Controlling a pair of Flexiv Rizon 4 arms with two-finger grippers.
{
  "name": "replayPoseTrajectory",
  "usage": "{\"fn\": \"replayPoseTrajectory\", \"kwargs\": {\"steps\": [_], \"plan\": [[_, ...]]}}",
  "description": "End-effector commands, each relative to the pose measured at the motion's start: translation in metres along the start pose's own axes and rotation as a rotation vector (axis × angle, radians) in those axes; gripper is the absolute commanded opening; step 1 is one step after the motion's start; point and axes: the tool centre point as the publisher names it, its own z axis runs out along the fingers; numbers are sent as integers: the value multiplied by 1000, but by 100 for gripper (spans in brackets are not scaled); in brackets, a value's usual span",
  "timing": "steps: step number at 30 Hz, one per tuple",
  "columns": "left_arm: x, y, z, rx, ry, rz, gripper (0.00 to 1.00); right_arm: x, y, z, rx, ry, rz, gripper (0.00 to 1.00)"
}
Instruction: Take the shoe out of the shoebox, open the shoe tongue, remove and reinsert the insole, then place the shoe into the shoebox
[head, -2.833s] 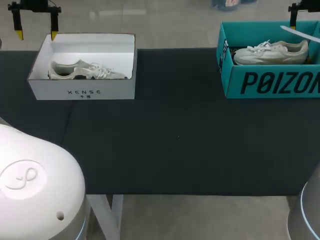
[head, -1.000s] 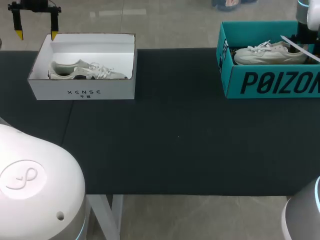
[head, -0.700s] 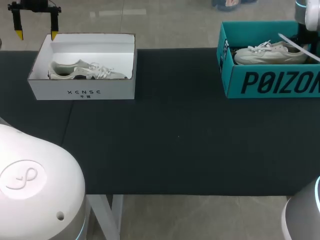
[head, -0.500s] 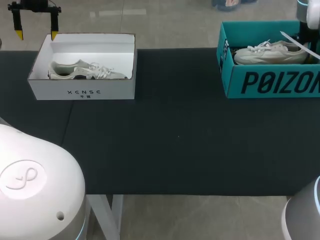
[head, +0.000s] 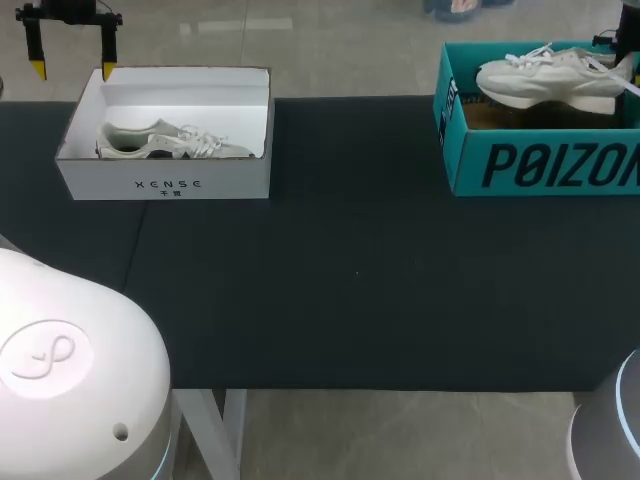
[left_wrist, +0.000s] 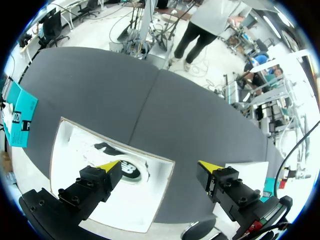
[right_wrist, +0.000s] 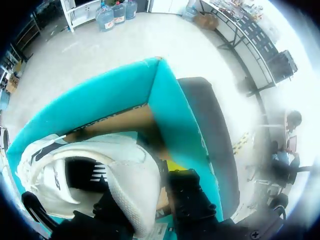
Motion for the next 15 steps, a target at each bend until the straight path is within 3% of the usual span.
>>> {"fn": "replayPoseTrajectory", "kwargs": {"steps": [1,10,15], "plan": [[1,0,0,-3,0,0,100,-6,-34,-74,-40,18,6,0],[1,0,0,-3,0,0,100,-1,-64,-138,-103,87,-49,0],[1,0,0,-3,0,0,100,1,-67,-146,-101,105,-66,0]]}}
